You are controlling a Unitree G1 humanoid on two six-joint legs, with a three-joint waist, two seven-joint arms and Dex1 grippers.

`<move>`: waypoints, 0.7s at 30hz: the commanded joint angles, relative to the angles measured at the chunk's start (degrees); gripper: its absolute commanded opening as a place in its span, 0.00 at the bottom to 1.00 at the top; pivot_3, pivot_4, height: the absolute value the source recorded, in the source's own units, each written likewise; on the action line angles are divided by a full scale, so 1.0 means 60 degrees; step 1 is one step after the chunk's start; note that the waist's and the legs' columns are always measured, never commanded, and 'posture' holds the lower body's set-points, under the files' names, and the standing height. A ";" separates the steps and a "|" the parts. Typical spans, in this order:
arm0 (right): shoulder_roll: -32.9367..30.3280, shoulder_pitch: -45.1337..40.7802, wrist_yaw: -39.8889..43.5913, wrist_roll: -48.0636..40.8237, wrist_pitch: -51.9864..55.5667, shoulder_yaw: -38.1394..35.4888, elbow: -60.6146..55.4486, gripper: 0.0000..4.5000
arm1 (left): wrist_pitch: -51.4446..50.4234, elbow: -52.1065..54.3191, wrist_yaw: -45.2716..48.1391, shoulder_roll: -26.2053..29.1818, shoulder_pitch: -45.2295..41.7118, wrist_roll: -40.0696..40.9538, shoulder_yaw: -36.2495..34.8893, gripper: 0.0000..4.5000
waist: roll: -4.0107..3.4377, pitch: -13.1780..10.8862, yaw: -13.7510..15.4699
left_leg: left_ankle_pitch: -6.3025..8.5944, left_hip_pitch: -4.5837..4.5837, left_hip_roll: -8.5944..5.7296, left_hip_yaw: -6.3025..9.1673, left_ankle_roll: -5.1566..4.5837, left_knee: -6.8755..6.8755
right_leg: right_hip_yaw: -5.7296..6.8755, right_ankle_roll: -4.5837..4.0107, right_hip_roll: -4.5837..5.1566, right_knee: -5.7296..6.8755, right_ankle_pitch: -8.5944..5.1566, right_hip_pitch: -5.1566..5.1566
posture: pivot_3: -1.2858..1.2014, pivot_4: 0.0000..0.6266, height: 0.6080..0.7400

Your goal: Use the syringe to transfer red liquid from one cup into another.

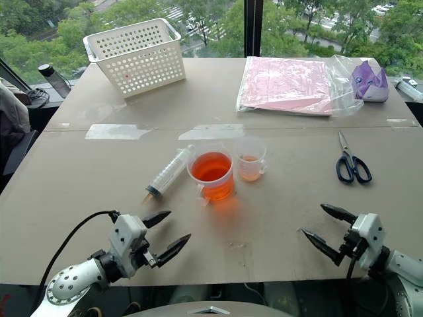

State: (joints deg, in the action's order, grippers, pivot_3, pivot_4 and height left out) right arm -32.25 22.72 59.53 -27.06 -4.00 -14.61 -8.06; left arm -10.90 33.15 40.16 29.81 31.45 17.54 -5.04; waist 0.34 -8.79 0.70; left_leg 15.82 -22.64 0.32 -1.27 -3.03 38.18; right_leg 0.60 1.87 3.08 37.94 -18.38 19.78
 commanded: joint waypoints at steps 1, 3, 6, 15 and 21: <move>-0.0044 -0.0002 0.0058 -0.0501 0.0214 -0.0141 -0.0574 1.00 | 0.0065 0.0472 -0.0006 0.0234 -0.0129 -0.0028 -0.0160 0.98 | 0.0000 0.0000 0.0002 | 0.0000 0.0000 0.0000 0.0000 0.0000 0.0000 | 0.0000 0.0000 0.0000 0.0000 0.0000 0.0000 | 0.52 0.24 1.00; -0.0200 -0.0123 0.0117 -0.0939 0.0616 -0.0200 -0.1003 1.00 | -0.0374 0.0800 -0.0234 0.0334 -0.0378 0.0180 -0.0405 0.98 | 0.0000 0.0000 0.0001 | 0.0000 0.0000 0.0000 0.0001 0.0000 0.0000 | 0.0000 0.0000 0.0000 0.0001 0.0000 0.0000 | 0.52 0.24 1.00; -0.0440 -0.0323 0.0120 -0.1738 0.1338 -0.0333 -0.1722 1.00 | -0.0988 0.1071 -0.0472 0.0547 -0.0778 0.0462 -0.0870 0.98 | 0.0000 -0.0001 -0.0001 | 0.0000 0.0000 0.0000 0.0001 0.0000 0.0001 | 0.0001 0.0008 0.0000 0.0002 0.0004 0.0000 | 0.52 0.24 1.00; -0.1939 -0.2784 -0.0004 -0.3798 0.3567 -0.0348 -0.3244 1.00 | -0.5787 0.1237 -0.2509 0.1432 -0.4396 0.2915 -0.2354 0.98 | 0.0001 -0.0015 0.0011 | -0.0003 -0.0013 -0.0001 0.0011 -0.0002 0.0019 | 0.0020 0.0034 -0.0001 0.0013 0.0019 0.0001 | 0.52 0.24 1.00; -0.2566 -0.4327 -0.0479 -0.4844 0.4794 -0.0386 -0.3682 1.00 | -0.9094 0.0804 -0.3633 0.2136 -0.6969 0.2986 -0.1155 0.98 | 0.0024 -0.0017 0.0020 | -0.0011 -0.0026 -0.0003 0.0024 0.0014 0.0023 | 0.0030 0.0045 -0.0017 0.0005 0.0022 0.0000 | 0.52 0.24 1.00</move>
State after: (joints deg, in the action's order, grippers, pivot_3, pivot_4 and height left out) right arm -46.83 -1.55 57.92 -52.95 22.91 -15.29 -28.18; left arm -58.91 38.38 20.56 41.37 -6.91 35.18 -14.07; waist 0.48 -8.89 0.82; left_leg 15.65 -22.87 0.30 -1.12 -2.79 38.31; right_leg 0.79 2.14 2.97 37.94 -18.25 19.82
